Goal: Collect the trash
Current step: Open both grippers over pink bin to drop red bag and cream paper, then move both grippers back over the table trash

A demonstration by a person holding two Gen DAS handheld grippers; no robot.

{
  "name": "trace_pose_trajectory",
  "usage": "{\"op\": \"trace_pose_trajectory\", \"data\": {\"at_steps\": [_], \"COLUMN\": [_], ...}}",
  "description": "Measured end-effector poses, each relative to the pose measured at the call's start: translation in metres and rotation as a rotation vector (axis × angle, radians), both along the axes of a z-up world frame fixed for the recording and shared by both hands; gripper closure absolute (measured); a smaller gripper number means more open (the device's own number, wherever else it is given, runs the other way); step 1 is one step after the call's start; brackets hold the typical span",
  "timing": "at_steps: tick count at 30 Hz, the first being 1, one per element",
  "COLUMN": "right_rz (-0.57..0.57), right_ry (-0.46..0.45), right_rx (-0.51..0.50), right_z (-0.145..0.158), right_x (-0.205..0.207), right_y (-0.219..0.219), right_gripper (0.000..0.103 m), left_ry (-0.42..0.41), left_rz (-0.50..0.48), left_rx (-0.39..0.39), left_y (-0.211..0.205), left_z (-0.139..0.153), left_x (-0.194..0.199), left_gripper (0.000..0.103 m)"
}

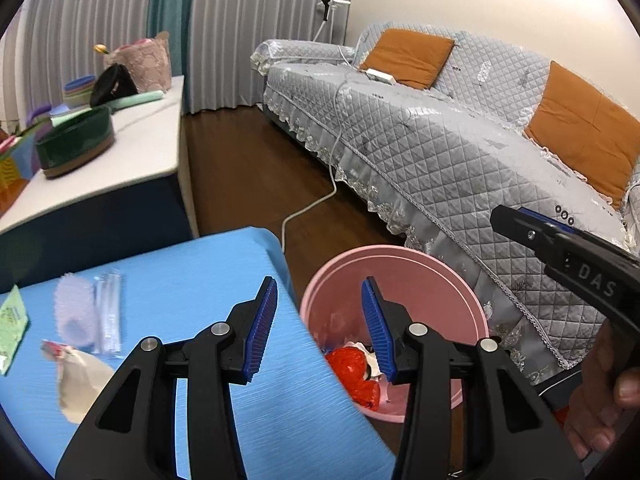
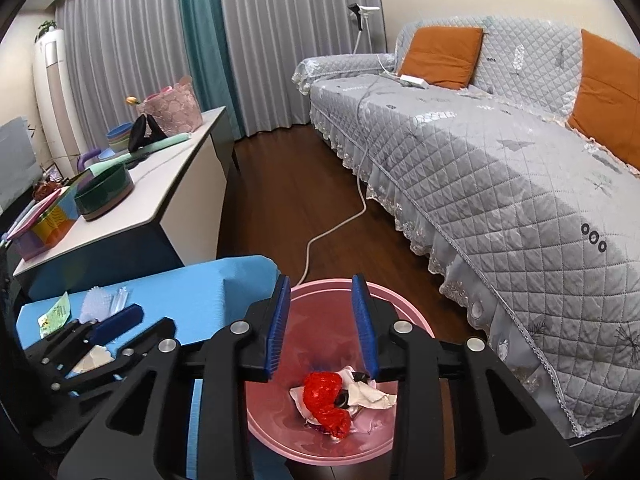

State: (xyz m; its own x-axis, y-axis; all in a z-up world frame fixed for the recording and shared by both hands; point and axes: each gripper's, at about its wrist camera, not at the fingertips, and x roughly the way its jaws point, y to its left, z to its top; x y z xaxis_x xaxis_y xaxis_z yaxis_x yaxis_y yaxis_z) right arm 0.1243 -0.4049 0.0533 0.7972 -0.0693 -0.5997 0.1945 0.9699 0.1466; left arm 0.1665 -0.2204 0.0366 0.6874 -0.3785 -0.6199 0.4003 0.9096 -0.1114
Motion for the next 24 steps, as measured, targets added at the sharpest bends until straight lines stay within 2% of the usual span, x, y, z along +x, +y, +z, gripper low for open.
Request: {"op": "trace_pose_trajectory", "data": {"at_steps": [13, 18, 24], "right_rz": [0.041, 0.074, 0.145], "right_ry": [-0.049, -0.069, -0.083], "right_rx": [-0.016, -0.019, 0.024], "right_z": [0.013, 0.016, 0.015], "right_x": [-0.012, -0.016, -0.016], "right_y": [0.024, 0.04, 0.065], "right_gripper": [0.07, 0.07, 0.07], "left_ry": [-0.071, -0.072, -0.069], "left_rz": [0.08, 0.127, 0.191], "left_rx": [0.001, -0.015, -0.021], "left_y": [0.07, 0.102, 0.15], "left_z": [0.043, 0.047, 0.046], "left_x": [-0.028, -0.038, -0.048], "left_gripper": [0.063, 0.066, 0.07]}}
